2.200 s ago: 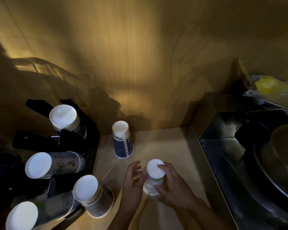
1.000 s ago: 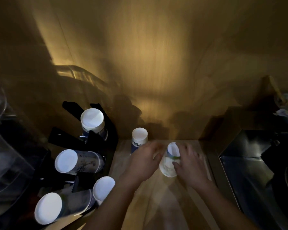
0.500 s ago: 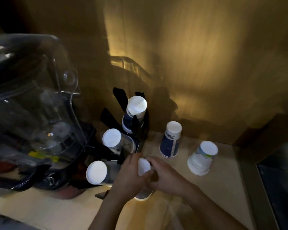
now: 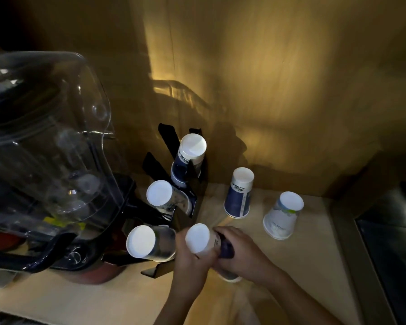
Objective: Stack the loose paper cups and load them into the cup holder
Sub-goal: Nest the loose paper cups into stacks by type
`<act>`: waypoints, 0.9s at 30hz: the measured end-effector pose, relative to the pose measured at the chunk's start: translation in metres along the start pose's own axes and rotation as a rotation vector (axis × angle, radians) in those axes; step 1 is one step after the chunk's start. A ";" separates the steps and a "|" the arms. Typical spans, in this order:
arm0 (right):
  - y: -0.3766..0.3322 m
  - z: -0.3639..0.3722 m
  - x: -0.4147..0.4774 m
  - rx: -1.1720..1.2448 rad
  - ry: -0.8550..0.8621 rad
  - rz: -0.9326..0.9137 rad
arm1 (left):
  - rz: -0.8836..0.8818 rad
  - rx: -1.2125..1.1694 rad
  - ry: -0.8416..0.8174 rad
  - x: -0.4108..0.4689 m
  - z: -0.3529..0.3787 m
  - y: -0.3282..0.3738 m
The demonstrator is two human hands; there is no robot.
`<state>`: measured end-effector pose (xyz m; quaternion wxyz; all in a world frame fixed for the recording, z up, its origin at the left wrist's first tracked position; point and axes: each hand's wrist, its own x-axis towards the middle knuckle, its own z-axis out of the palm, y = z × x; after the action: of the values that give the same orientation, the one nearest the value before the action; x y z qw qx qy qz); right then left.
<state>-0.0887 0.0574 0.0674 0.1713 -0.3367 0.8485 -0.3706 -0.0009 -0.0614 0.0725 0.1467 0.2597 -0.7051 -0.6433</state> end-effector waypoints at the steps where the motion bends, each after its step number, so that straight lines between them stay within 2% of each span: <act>1: 0.001 -0.005 -0.003 -0.075 0.026 -0.025 | -0.081 -0.065 0.027 -0.001 0.005 0.000; 3: 0.000 -0.018 -0.010 -0.188 0.094 -0.072 | -0.264 -0.283 0.058 -0.002 0.011 0.000; 6: -0.003 -0.033 -0.021 -0.262 0.197 -0.090 | -0.448 -0.550 -0.036 -0.002 0.017 -0.002; 9: -0.005 -0.042 -0.029 -0.271 0.329 -0.001 | -0.559 -0.658 -0.106 -0.003 0.026 -0.004; 13: -0.003 -0.052 -0.037 -0.386 0.639 0.137 | -0.668 -0.844 -0.081 -0.007 0.037 -0.007; 15: 0.002 -0.058 -0.042 -0.228 0.643 0.284 | -0.686 -0.899 -0.082 -0.007 0.039 -0.010; 18: 0.010 -0.064 -0.047 0.233 0.540 0.403 | -0.762 -0.919 -0.139 -0.011 0.040 -0.013; 21: 0.014 -0.068 -0.048 0.454 0.557 0.390 | -0.874 -0.758 -0.263 -0.015 0.037 -0.011; 23: 0.014 -0.071 -0.048 0.476 0.551 0.379 | -0.867 -0.429 -0.296 -0.014 0.033 -0.011; 25: 0.013 -0.072 -0.048 0.443 0.467 0.356 | -0.672 -0.071 -0.184 -0.007 0.030 -0.015; 27: 0.010 -0.072 -0.048 0.349 0.356 0.328 | -0.351 0.122 -0.206 -0.001 0.026 -0.012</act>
<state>-0.0976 0.1325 0.1101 0.1324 -0.0901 0.8318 -0.5314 -0.0120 -0.0391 0.0577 -0.0564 0.3199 -0.6980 -0.6382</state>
